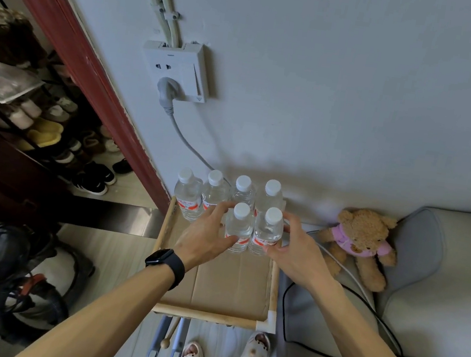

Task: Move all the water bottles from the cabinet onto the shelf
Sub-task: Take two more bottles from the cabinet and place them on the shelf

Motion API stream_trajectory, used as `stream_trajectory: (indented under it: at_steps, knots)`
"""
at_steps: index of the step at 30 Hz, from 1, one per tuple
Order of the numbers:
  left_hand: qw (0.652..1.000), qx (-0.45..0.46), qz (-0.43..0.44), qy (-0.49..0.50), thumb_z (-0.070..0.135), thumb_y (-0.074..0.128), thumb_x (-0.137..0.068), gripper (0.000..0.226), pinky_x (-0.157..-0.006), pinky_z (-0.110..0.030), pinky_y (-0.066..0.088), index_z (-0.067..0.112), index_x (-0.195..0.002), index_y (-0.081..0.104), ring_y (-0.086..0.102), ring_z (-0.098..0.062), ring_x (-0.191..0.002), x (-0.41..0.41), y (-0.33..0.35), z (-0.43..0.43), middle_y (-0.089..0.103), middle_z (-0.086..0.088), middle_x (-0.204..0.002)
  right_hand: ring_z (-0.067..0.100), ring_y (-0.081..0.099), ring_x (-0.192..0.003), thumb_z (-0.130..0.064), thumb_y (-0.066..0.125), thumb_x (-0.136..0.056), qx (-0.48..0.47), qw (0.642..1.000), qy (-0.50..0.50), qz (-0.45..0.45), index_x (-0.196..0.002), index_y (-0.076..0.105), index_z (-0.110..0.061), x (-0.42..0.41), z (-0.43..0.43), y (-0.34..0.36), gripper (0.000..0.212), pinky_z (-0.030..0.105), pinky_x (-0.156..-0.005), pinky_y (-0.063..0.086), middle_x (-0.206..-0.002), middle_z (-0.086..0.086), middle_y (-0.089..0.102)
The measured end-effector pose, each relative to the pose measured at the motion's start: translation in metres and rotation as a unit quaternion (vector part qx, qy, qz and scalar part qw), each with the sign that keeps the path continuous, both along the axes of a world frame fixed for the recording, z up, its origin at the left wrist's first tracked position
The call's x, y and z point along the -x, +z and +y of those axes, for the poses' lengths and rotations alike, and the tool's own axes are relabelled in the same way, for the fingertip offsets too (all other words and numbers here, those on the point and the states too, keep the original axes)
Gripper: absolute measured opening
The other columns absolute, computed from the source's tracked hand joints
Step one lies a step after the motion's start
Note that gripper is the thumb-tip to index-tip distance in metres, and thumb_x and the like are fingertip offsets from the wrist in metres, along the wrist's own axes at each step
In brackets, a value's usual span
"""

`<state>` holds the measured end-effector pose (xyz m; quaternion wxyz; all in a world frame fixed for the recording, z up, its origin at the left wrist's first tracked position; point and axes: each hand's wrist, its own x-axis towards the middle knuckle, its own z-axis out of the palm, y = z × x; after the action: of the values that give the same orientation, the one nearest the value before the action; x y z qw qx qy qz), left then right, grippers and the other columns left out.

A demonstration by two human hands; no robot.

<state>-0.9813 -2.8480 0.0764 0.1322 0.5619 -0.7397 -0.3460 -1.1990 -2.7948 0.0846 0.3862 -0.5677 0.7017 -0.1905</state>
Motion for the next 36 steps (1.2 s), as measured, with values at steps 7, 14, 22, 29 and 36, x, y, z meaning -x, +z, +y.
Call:
stream_trajectory:
  at_steps: [7,14,22,29,36]
  knots:
    - [0.999,-0.017,-0.017,0.021,0.04,0.066,-0.088,0.064,-0.089,-0.038,0.055,0.03,-0.144,0.036,0.059,-0.01,-0.112,-0.018,-0.006,0.018,0.043,0.006,-0.146,0.006,0.065,-0.093,-0.046,0.066,-0.085,-0.024,0.999,-0.028,0.022,-0.145,0.026,-0.032,0.0,0.022,0.002,0.074,0.035,-0.091,0.048,-0.129,-0.019,0.051]
    - [0.991,-0.092,-0.092,0.024,0.04,0.057,-0.094,0.049,-0.091,-0.037,0.052,0.031,-0.139,0.042,0.059,-0.015,-0.111,-0.065,-0.038,0.063,0.049,0.004,-0.142,0.007,0.06,-0.103,-0.039,0.061,-0.091,-0.066,0.995,0.012,0.073,-0.135,0.041,-0.035,-0.012,0.077,-0.025,0.048,0.031,-0.088,0.049,-0.123,-0.014,0.053]
    - [0.981,-0.134,-0.129,0.05,0.036,0.052,-0.096,0.048,-0.096,-0.037,0.051,0.032,-0.141,0.039,0.054,-0.018,-0.118,-0.118,-0.055,0.124,0.049,0.001,-0.142,0.019,0.05,-0.119,-0.039,0.05,-0.096,-0.034,0.977,0.146,0.149,-0.131,0.054,-0.035,-0.067,0.105,-0.035,0.035,0.03,-0.099,0.041,-0.13,-0.01,0.056]
    - [0.963,-0.055,-0.177,0.194,0.044,0.047,-0.098,0.046,-0.108,-0.036,0.038,0.035,-0.142,0.041,0.045,-0.016,-0.13,-0.18,-0.024,0.194,0.048,0.007,-0.144,0.006,0.051,-0.115,-0.04,0.043,-0.101,0.062,0.922,0.36,0.13,-0.13,0.057,-0.035,-0.153,0.085,-0.002,0.032,0.02,-0.09,0.042,-0.126,-0.019,0.056]
    - [0.867,-0.032,-0.251,0.429,0.045,0.048,-0.096,0.047,-0.108,-0.037,0.036,0.033,-0.142,0.046,0.044,-0.02,-0.132,-0.252,0.012,0.349,0.053,0.006,-0.14,0.006,0.038,-0.135,-0.043,0.042,-0.1,0.18,0.797,0.574,0.059,-0.131,0.06,-0.033,-0.273,0.108,0.016,0.037,0.028,-0.116,0.028,-0.137,-0.015,0.054]
